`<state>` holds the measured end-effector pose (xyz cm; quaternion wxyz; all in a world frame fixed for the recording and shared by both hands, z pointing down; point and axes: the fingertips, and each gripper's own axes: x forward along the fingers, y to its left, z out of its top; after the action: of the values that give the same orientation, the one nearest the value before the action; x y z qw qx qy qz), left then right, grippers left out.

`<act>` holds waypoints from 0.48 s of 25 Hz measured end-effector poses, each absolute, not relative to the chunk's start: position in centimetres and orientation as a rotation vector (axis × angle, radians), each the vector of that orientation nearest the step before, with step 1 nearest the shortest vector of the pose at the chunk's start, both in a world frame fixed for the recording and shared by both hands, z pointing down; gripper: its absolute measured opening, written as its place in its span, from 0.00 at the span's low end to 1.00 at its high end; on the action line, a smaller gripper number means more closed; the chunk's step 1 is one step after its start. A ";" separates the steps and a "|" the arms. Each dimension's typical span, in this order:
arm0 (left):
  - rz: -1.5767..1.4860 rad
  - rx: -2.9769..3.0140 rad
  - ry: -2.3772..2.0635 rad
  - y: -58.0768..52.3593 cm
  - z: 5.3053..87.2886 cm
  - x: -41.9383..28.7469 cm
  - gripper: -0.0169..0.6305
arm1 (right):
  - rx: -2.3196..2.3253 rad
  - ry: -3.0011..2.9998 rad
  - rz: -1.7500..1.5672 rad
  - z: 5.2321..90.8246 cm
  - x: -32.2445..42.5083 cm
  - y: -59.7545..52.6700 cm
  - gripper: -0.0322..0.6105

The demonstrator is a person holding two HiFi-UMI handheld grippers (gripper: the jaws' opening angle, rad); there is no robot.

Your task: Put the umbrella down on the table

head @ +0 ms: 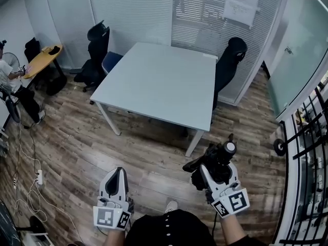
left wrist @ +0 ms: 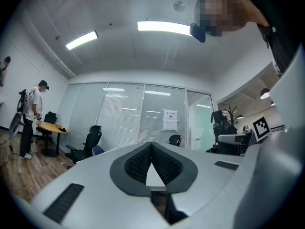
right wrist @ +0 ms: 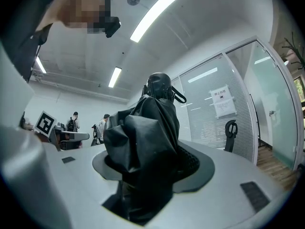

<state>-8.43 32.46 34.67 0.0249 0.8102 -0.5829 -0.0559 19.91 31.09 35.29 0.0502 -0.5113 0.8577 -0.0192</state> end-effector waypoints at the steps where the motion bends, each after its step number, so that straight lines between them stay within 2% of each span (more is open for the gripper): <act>1: -0.175 2.501 -1.809 32.2 34.7 -8.1 0.05 | -1.549 2.614 -0.059 35.3 20.2 30.7 0.47; 12: -0.136 2.465 -1.807 29.4 36.0 -6.5 0.05 | -1.530 2.643 -0.104 36.4 20.6 26.7 0.47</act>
<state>-6.55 29.44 36.01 0.0412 0.8050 -0.5902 -0.0443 20.56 26.74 36.43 0.0428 -0.5001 0.8642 -0.0341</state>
